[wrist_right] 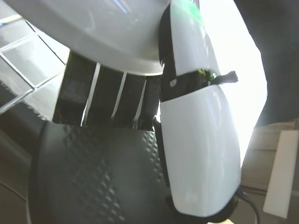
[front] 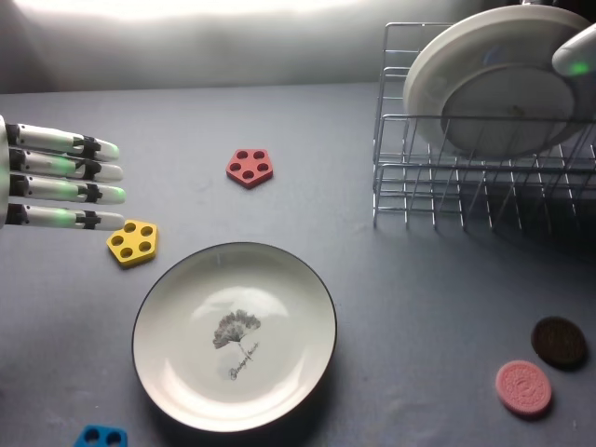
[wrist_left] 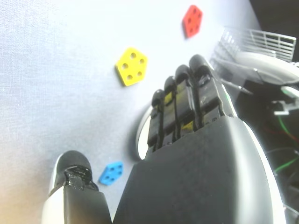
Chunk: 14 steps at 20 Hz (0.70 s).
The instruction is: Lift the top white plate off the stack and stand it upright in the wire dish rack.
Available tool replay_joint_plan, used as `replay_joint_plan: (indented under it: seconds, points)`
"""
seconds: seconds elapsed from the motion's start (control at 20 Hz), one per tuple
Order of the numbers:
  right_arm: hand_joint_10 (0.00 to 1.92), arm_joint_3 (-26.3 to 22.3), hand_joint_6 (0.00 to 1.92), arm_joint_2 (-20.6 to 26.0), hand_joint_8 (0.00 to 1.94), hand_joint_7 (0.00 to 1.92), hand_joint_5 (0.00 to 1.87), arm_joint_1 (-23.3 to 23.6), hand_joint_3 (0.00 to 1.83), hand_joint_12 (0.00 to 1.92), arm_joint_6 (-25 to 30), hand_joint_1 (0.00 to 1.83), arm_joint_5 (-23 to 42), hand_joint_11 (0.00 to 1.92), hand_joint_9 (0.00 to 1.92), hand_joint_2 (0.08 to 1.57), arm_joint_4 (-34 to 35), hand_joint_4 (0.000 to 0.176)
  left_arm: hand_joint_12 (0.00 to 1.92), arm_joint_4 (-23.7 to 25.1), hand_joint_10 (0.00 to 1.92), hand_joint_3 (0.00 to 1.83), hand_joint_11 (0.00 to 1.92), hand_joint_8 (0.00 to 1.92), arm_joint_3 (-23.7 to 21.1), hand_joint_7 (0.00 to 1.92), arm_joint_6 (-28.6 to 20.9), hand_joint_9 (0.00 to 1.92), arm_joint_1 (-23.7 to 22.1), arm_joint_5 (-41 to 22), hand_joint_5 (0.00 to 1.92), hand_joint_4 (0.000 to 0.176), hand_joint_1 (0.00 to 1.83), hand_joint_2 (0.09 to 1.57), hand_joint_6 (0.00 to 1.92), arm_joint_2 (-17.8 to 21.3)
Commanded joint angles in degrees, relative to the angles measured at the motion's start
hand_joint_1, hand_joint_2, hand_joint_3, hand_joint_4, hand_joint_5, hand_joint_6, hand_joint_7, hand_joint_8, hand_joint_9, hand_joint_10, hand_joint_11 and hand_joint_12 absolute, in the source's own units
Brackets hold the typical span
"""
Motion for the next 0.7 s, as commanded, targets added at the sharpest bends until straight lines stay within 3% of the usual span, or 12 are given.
replay_joint_plan:
  seconds: [0.0,0.1,0.15,0.2,0.3,0.4,0.45,0.5,0.55,0.6,0.65]
  points:
    - [0.64,0.6,1.01,0.8,0.66,1.04,0.95,0.3,0.0,1.3,1.1,1.5,1.1,1.01,1.14,1.05,4.8,0.0,0.36,-3.9,0.0,0.0,0.02,0.0,0.3,0.15,0.3,0.15,-1.4,-2.9,0.11,0.0,0.13,1.01,0.0,0.4]
    - [0.64,0.9,1.01,0.5,0.67,1.05,0.94,-0.8,0.0,1.28,1.0,1.5,1.3,1.02,1.14,1.05,5.3,0.0,0.35,-3.9,0.0,0.0,0.01,0.0,0.3,0.11,0.3,0.12,-1.4,-2.9,0.08,0.0,0.16,0.99,0.0,0.4]
    - [0.74,1.0,1.07,0.4,0.73,1.06,0.93,-1.1,0.0,0.79,0.9,1.41,1.4,1.08,1.15,1.06,5.5,0.0,0.36,-3.9,0.01,0.0,0.03,0.01,0.3,0.13,0.3,0.14,-1.4,-2.9,0.1,0.0,0.18,0.99,0.01,0.4]
    - [0.86,1.0,1.11,0.3,0.81,1.01,0.92,-1.5,0.0,0.58,0.7,1.39,1.4,1.12,1.1,1.08,5.9,0.0,0.36,-3.9,0.0,0.0,0.02,0.0,0.3,0.12,0.3,0.13,-1.4,-2.9,0.09,0.0,0.16,1.0,0.0,0.4]
    - [0.85,1.0,1.07,0.2,0.78,1.02,0.96,-2.0,0.0,0.41,0.7,1.38,1.5,1.16,1.12,1.07,6.3,0.0,0.36,-3.8,0.0,0.0,0.02,0.01,0.3,0.13,0.3,0.13,-1.3,-2.9,0.09,0.0,0.15,1.0,0.0,0.4]
    - [1.0,1.0,1.17,0.2,0.82,1.0,0.91,-2.2,0.0,0.35,0.5,1.37,1.5,1.12,1.02,1.1,6.5,0.0,0.38,-3.8,0.01,0.0,0.04,0.01,0.3,0.15,0.3,0.16,-1.3,-2.9,0.1,0.0,0.17,0.99,0.01,0.4]
    - [0.44,1.1,1.14,0.2,0.33,0.91,0.87,-2.3,0.0,0.32,0.5,1.19,1.6,1.03,0.89,1.16,6.6,0.0,0.37,-3.8,0.01,0.0,0.03,0.01,0.3,0.14,0.3,0.15,-1.3,-2.9,0.1,0.0,0.17,0.99,0.01,0.4]
    - [0.44,1.1,1.14,0.2,0.33,0.91,0.87,-2.3,0.0,0.32,0.5,1.19,1.6,1.03,0.89,1.16,6.6,0.0,0.37,-3.8,0.01,0.0,0.03,0.01,0.3,0.14,0.3,0.15,-1.3,-2.9,0.1,0.0,0.17,0.99,0.01,0.4]
    - [0.17,1.2,0.42,0.2,0.1,0.82,0.69,-2.3,0.0,0.3,0.4,1.11,1.7,0.94,0.83,1.06,6.7,0.0,0.38,-3.8,0.01,0.0,0.04,0.01,0.3,0.15,0.3,0.15,-1.4,-2.9,0.12,0.0,0.15,0.99,0.01,0.4]
    - [0.01,1.2,0.03,0.2,0.0,0.55,0.49,-2.3,0.0,0.19,0.3,0.9,1.7,0.61,0.57,1.0,6.8,0.042,0.39,-3.8,0.01,0.0,0.04,0.01,0.3,0.16,0.3,0.17,-1.4,-2.9,0.13,0.0,0.17,0.99,0.01,0.4]
    - [0.0,1.2,0.0,0.2,0.0,0.46,0.42,-2.3,0.0,0.13,0.1,0.73,1.8,0.46,0.48,0.96,7.1,0.097,0.38,-3.8,0.0,0.0,0.02,0.0,0.3,0.15,0.3,0.16,-1.4,-2.9,0.11,0.0,0.16,1.0,0.0,0.4]
